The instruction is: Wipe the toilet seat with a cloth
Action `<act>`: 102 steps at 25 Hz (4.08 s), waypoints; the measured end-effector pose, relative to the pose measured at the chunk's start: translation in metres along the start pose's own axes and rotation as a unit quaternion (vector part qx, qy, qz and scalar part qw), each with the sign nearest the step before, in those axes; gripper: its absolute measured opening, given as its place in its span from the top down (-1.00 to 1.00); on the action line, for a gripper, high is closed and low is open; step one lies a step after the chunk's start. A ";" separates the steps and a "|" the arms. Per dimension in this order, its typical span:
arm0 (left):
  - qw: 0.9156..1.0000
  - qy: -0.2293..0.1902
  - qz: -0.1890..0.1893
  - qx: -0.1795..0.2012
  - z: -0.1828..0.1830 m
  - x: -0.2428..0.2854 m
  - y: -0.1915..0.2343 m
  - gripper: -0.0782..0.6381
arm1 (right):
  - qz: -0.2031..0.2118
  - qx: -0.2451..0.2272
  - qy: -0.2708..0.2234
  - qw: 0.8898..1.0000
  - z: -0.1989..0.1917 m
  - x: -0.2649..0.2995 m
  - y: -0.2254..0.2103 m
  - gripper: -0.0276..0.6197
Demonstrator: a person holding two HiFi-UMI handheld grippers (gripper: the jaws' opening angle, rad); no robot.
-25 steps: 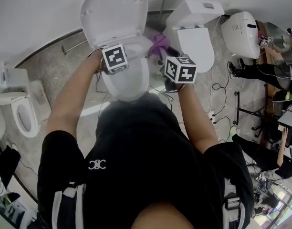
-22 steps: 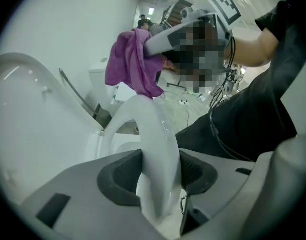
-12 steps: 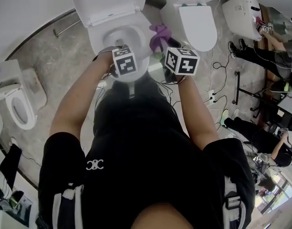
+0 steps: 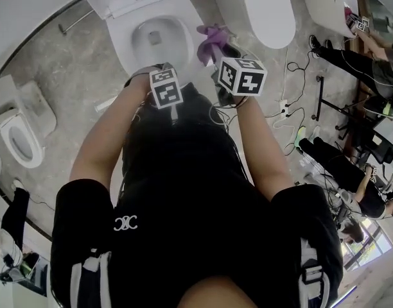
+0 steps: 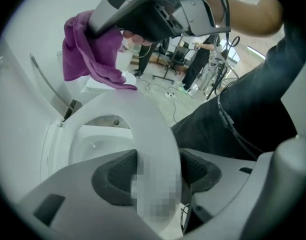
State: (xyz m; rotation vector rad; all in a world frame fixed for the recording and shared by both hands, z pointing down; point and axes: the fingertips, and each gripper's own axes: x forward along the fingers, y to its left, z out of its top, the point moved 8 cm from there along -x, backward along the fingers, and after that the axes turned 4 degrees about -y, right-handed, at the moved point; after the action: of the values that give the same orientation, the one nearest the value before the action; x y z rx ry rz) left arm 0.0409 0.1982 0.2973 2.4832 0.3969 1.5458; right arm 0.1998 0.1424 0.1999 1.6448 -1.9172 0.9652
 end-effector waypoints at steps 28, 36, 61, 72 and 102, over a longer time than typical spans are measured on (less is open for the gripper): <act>0.990 0.018 0.012 -0.139 -0.084 0.198 0.002 0.05 | 0.095 -0.042 0.146 0.984 -0.119 0.114 -0.040 0.73; 0.986 0.064 0.053 -0.146 -0.099 0.250 0.010 0.05 | 0.110 -0.036 0.156 0.981 -0.141 0.151 -0.061 0.74; 0.934 -0.152 0.130 -0.295 -0.087 0.242 0.011 -0.13 | 0.123 -0.087 0.067 0.986 -0.145 0.192 -0.070 0.74; 0.773 -0.303 0.278 -0.484 -0.137 0.176 0.074 0.76 | 0.113 -0.141 -0.005 0.984 -0.098 0.264 -0.054 0.74; 0.696 -0.343 0.293 -0.559 -0.219 0.093 0.143 0.76 | -0.150 -0.078 -0.040 0.985 0.028 0.465 -0.030 0.74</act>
State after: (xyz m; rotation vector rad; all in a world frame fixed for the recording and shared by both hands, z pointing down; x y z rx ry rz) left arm -0.0990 0.0977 0.5152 1.8688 -1.1885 0.4459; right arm 0.1387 -0.1916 0.5197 1.8331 -1.6822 0.6221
